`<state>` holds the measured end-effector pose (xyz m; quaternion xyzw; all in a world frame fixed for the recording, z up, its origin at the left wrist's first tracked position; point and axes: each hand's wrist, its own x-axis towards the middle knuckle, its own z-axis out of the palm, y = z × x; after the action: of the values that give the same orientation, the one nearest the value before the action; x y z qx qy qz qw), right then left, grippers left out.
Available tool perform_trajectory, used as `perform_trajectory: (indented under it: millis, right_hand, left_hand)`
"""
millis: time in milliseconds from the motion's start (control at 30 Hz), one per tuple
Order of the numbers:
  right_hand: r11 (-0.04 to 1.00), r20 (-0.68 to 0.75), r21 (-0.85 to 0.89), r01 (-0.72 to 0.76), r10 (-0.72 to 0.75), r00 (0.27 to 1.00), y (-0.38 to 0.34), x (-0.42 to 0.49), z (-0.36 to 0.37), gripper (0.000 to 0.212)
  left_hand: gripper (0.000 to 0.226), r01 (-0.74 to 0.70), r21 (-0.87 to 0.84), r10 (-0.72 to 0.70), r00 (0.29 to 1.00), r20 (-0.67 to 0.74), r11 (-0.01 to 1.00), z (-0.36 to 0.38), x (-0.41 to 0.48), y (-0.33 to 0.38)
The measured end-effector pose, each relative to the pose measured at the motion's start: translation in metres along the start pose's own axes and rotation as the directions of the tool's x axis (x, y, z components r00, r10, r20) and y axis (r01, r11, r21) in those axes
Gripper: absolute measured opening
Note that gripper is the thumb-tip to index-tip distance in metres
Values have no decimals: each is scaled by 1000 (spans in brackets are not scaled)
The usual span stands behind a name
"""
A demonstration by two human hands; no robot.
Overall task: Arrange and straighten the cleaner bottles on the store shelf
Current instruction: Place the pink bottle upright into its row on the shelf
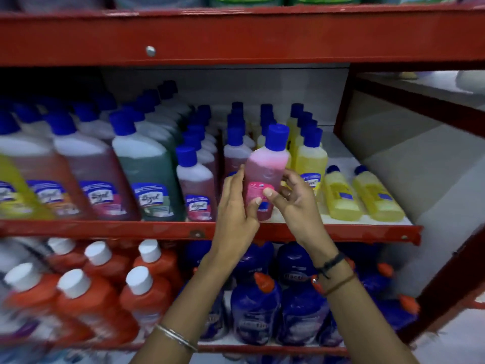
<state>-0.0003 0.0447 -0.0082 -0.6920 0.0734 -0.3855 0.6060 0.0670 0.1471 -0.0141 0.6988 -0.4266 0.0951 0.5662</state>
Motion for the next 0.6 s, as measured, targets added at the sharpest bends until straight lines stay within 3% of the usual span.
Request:
perform_trajectory:
  millis: [267, 433, 500, 600]
  right_hand:
    - [994, 38, -75, -85, 88, 995, 41, 8, 19, 41]
    - [951, -143, -308, -20, -25, 989, 40, 5, 15, 21]
    - [934, -110, -357, 7, -50, 993, 39, 3, 12, 8]
    - [938, -25, -345, -28, 21, 999, 34, 2, 15, 17]
  left_hand:
    - [62, 67, 118, -62, 997, -39, 991, 6, -15, -32]
    - [51, 51, 128, -43, 997, -61, 990, 8, -20, -35]
    - [41, 33, 77, -27, 997, -71, 997, 7, -20, -34]
    - [32, 42, 2, -41, 996, -82, 999, 5, -19, -33]
